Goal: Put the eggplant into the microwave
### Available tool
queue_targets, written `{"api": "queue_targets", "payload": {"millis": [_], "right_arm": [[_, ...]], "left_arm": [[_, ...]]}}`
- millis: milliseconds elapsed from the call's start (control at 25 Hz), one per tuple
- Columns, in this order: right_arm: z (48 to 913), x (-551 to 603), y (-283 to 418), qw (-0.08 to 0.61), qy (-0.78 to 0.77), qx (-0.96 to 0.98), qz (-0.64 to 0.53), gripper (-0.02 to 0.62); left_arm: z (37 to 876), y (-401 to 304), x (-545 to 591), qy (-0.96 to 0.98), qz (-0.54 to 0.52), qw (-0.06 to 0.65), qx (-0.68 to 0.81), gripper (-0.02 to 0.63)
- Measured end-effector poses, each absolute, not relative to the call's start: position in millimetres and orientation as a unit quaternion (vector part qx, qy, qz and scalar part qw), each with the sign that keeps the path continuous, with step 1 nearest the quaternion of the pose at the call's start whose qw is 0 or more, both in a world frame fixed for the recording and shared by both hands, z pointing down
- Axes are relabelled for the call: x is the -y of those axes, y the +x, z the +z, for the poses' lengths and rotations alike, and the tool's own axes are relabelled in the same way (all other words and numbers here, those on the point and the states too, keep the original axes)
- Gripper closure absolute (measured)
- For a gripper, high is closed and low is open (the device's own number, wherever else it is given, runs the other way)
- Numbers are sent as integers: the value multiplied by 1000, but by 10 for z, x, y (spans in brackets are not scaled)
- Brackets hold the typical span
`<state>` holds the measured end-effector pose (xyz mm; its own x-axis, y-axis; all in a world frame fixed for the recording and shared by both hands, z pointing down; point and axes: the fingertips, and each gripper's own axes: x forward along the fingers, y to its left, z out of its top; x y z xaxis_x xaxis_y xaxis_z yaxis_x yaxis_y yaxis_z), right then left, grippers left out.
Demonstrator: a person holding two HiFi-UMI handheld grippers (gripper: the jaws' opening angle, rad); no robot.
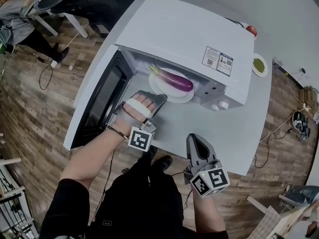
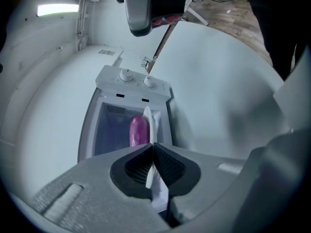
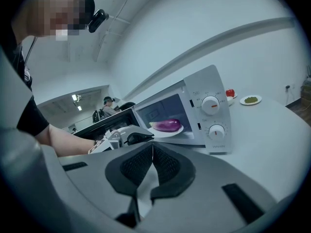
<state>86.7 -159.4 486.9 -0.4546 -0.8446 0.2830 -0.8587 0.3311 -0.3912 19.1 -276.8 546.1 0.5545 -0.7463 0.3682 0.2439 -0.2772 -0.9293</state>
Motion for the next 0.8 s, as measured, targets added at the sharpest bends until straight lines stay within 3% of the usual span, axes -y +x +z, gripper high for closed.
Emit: {"api": "queue_targets", "payload": {"millis": [800], "right_arm": [[5142, 2069, 889, 27, 506, 819, 268, 580]], "left_arm": [[5776, 303, 3334, -673, -448, 553, -202, 589]]}}
